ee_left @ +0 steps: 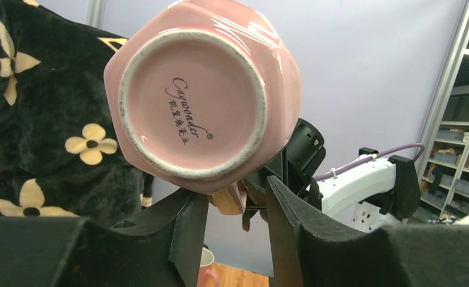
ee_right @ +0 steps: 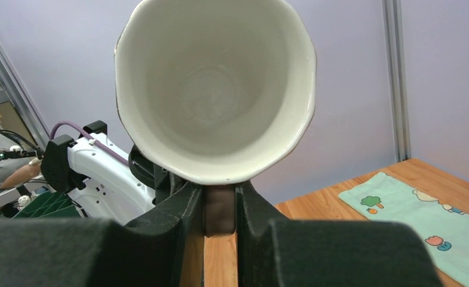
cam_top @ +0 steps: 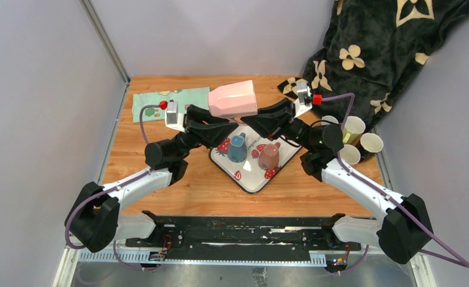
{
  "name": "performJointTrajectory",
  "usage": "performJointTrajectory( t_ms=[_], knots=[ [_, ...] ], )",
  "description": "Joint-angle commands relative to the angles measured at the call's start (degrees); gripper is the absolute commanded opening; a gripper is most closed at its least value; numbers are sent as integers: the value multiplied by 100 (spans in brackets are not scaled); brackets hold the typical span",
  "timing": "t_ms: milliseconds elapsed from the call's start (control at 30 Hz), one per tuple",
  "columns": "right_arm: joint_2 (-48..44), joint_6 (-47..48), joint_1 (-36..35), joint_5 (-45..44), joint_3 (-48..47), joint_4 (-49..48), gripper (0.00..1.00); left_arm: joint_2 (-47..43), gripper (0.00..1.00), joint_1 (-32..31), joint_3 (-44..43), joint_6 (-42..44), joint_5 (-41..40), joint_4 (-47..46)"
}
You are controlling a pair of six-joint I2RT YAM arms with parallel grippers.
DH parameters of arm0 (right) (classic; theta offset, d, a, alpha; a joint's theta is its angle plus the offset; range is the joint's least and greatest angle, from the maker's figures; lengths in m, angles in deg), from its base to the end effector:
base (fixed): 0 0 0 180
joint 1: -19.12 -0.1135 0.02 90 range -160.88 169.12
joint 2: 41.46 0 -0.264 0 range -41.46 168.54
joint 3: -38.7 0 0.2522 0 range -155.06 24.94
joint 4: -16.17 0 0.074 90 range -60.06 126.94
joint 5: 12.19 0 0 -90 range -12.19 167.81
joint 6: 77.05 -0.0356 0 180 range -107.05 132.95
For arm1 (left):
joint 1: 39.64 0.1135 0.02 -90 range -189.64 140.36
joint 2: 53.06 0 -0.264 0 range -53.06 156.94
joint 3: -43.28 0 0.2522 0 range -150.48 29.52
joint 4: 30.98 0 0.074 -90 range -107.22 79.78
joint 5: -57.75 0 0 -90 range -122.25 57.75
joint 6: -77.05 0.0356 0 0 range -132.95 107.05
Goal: Turn the mug right side up
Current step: Turn over the cup on the tray.
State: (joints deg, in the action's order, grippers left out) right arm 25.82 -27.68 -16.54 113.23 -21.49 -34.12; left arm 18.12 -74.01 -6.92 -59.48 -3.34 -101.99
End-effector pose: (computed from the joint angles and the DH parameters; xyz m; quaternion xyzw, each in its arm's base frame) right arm 0.1857 0.1587 0.3964 -0.2625 0.3901 0.6350 0.6129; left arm 0.1866 -0.1485 0.3537 0.1982 0.3539 -0.6553 0.6372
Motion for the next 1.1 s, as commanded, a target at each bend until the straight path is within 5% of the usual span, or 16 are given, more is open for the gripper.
performJointTrajectory(
  t_ms=[0,867,1067],
  knots=[
    [-393,358,-67,-299,-24,-122,0,-101,46,-57,-75,104,96,-351],
    [-1410,1418,-71,-705,-94,1173,0,185,56,-54,139,709,361,474],
    [-1768,2002,-67,-1209,-227,2165,0,-113,57,-46,223,1435,172,1484]
  ],
)
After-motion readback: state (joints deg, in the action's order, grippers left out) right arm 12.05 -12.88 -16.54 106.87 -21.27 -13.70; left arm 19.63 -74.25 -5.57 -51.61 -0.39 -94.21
